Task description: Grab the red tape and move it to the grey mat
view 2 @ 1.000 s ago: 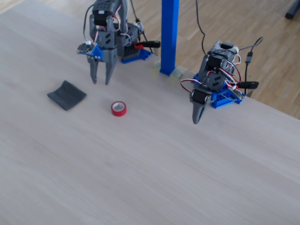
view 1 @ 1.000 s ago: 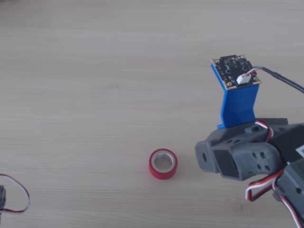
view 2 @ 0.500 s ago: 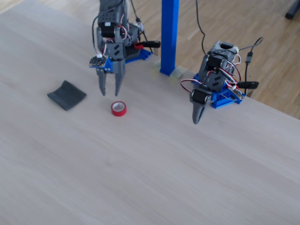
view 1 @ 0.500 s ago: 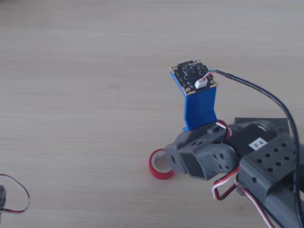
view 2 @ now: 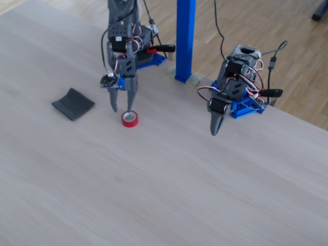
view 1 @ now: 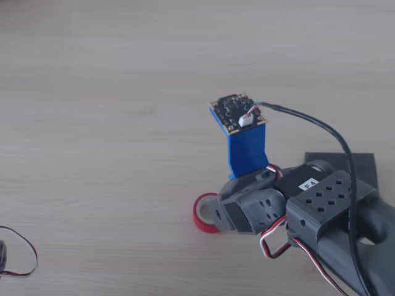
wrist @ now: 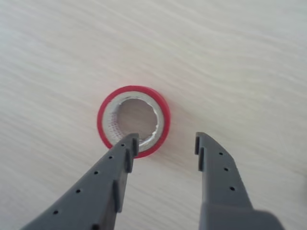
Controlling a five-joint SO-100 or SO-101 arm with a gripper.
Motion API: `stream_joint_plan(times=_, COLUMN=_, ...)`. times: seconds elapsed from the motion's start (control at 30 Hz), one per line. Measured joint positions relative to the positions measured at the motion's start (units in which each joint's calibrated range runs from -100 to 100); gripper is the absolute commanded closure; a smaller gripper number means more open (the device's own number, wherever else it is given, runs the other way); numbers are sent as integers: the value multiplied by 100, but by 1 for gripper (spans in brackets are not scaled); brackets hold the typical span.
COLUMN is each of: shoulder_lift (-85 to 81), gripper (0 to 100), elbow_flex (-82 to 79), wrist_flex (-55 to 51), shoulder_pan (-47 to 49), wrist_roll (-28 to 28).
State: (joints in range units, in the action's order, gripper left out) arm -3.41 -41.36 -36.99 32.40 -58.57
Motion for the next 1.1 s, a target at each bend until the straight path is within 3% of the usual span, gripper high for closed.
stream_joint_plan(times=0.67, shoulder_lift=1649, gripper=82, elbow_flex=1280, wrist_flex=259, shoulder_pan=-273, wrist_roll=10)
stream_joint_plan(times=0.87, shoulder_lift=1657, gripper=99, elbow_flex=1307, wrist_flex=259, shoulder_pan=-306, wrist_roll=5)
stream_joint_plan(times=1.1, shoulder_lift=1657, gripper=98, elbow_flex=1298, wrist_flex=259, shoulder_pan=-273, wrist_roll=-5)
